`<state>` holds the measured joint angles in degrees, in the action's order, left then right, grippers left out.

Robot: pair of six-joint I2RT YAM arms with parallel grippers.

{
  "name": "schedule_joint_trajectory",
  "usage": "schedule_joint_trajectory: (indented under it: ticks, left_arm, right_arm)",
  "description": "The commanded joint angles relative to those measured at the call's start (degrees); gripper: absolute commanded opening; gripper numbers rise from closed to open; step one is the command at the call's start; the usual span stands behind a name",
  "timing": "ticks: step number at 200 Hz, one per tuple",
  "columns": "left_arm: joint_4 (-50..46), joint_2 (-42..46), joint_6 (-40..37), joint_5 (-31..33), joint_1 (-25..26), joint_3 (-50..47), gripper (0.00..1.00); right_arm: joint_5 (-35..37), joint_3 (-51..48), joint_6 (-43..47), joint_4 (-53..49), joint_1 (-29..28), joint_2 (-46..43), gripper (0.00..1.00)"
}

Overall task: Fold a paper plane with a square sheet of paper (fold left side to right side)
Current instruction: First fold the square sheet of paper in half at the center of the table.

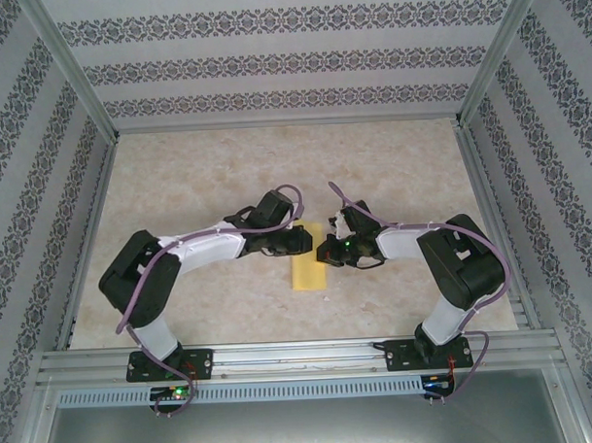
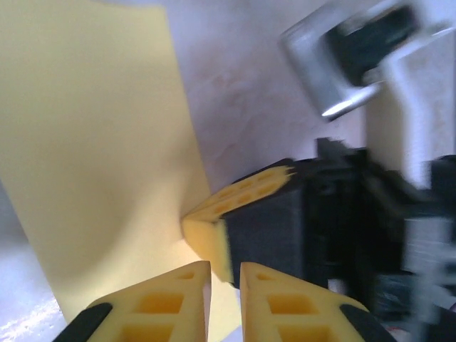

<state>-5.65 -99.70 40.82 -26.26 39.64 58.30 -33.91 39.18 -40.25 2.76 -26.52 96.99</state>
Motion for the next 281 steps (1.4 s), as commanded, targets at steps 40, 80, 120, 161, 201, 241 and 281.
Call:
schedule_joint_trajectory:
  ticks: [40, 80, 120, 161, 201, 241, 281]
  left_arm:
    - [8.4, -3.9, 1.6, -2.7, -2.1, -5.4, 0.14]
    - [7.2, -4.5, 0.4, -0.8, -3.0, -7.6, 0.13]
    - [8.3, -3.3, 0.5, -0.2, -4.8, -11.5, 0.12]
    - [8.6, 1.1, 0.4, -0.5, -7.8, -15.6, 0.09]
    - [6.3, 7.6, -1.7, -1.5, -8.6, -15.0, 0.05]
    - [11.9, 9.1, -0.4, -7.2, -7.3, -12.5, 0.01]
    - [14.4, 2.6, 0.7, -9.3, -3.9, -8.3, 0.0]
  right_arm:
    - [9.1, -0.9, 2.6, -10.1, -0.7, 4.0, 0.0]
    - [9.6, -1.0, 2.8, -10.3, -0.7, 4.8, 0.0]
    - [9.9, -0.9, 3.7, -11.1, -0.5, 5.2, 0.0]
    - [9.3, -1.0, 4.3, -11.1, -0.3, 5.1, 0.0]
    - [8.5, -0.8, 4.1, -10.5, -0.3, 5.2, 0.0]
    - [8.3, -0.9, 4.0, -10.5, -0.3, 5.0, 0.0]
    - [8.3, -0.8, 4.0, -10.5, -0.4, 5.1, 0.0]
